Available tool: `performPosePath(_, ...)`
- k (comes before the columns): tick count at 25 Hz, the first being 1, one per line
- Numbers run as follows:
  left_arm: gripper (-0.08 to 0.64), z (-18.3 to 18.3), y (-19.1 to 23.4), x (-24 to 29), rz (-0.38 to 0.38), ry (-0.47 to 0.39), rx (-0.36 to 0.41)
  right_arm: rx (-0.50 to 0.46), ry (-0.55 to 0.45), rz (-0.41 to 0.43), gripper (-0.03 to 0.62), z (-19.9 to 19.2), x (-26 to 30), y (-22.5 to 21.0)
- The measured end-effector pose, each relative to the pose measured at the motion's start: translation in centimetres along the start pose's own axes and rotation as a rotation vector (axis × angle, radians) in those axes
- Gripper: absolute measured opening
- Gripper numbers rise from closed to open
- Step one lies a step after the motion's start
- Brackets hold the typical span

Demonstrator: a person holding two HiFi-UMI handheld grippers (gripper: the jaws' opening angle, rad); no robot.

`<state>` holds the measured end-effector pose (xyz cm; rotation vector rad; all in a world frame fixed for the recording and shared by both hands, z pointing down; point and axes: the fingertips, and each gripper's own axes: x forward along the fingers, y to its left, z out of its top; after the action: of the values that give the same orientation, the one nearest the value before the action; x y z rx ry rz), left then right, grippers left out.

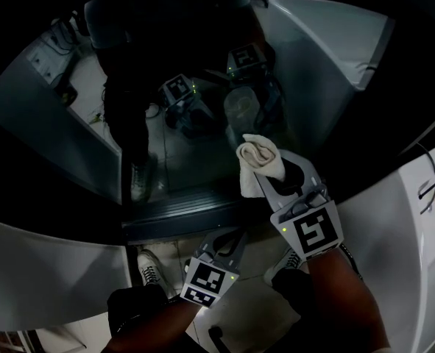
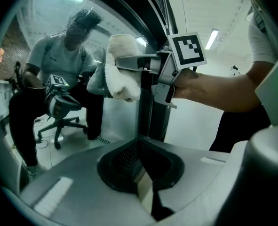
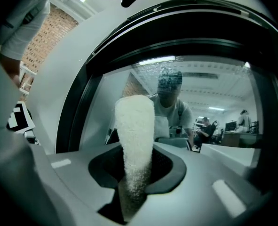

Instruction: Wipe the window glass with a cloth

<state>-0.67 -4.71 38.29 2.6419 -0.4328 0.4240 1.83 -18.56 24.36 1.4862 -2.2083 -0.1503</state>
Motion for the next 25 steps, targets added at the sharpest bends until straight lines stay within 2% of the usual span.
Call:
performPosePath(4, 0.017, -0.2, 0.3, -0.9, -0.035, -0.001, -0.009, 0.001, 0.018, -0.040, 0.091, 0.3, 0.0, 0.2)
performPosePath(6, 0.017, -0.4, 1.1, -2.0, -0.075, 0.000, 0.003, 0.000, 0.045, -0.085, 0.091, 0.8, 0.3, 0.7)
performPosePath(10, 0.017, -0.7, 2.3, -4.4, -0.153, 0.011, -0.038, 0.019, 0.105, -0.165, 0.091, 1.7, 0.7, 1.2)
performPosePath(14, 0.017, -1.1, 2.2, -4.4, -0.175, 0.019, -0.032, 0.026, 0.109, -0.190, 0.091, 1.4, 0.3, 0.9)
performPosePath(18, 0.017, -1.7, 2.6, -4.3, -0.183, 0.016, 0.018, 0.018, 0.116, -0.206, 0.091, 1.2, 0.3, 1.0)
performPosePath(25, 0.017, -1.6, 2.5, -4.1, -0.194, -0.001, 0.018, 0.018, 0.125, -0.229, 0.091, 0.8, 0.1, 0.5)
